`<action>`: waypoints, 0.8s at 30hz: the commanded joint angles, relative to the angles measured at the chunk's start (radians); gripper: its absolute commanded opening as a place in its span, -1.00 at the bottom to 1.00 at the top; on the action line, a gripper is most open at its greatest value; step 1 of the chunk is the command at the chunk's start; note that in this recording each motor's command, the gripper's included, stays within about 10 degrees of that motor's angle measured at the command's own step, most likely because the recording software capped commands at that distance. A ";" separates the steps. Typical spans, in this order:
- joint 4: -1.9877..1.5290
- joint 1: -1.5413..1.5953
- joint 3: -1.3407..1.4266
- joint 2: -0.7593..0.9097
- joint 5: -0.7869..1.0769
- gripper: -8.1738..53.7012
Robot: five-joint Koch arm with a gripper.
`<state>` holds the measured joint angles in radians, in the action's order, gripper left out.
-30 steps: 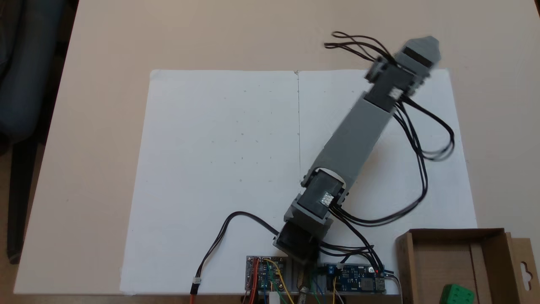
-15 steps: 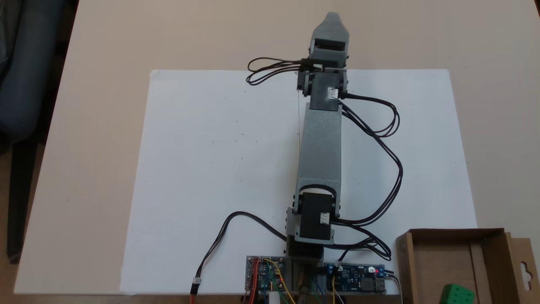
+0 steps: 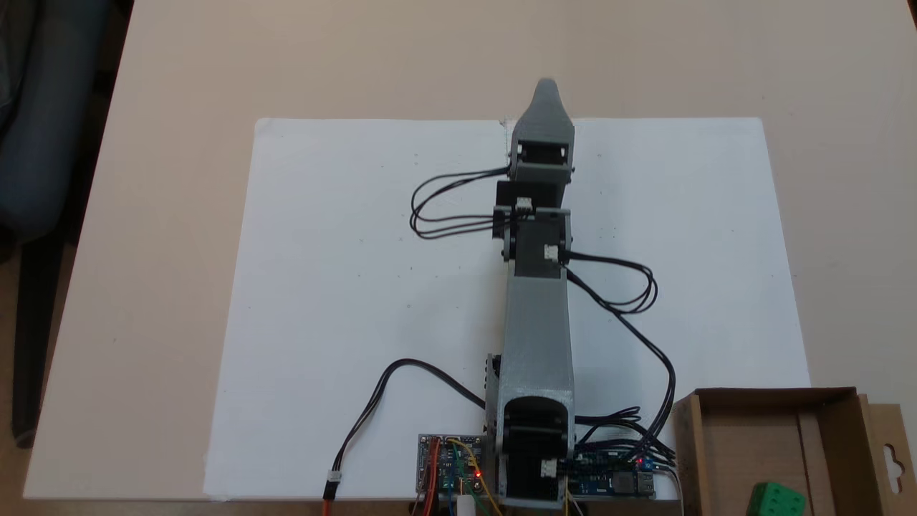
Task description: Grasp a green dice and put it in the bin.
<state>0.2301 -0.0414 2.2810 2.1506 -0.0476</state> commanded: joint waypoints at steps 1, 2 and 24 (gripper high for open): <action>0.168 0.005 0.031 0.089 0.008 0.68; 0.194 0.003 0.075 0.112 0.008 0.68; 0.871 0.002 0.730 0.221 0.025 0.67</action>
<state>0.9679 -0.0399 3.0158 2.2565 -0.0476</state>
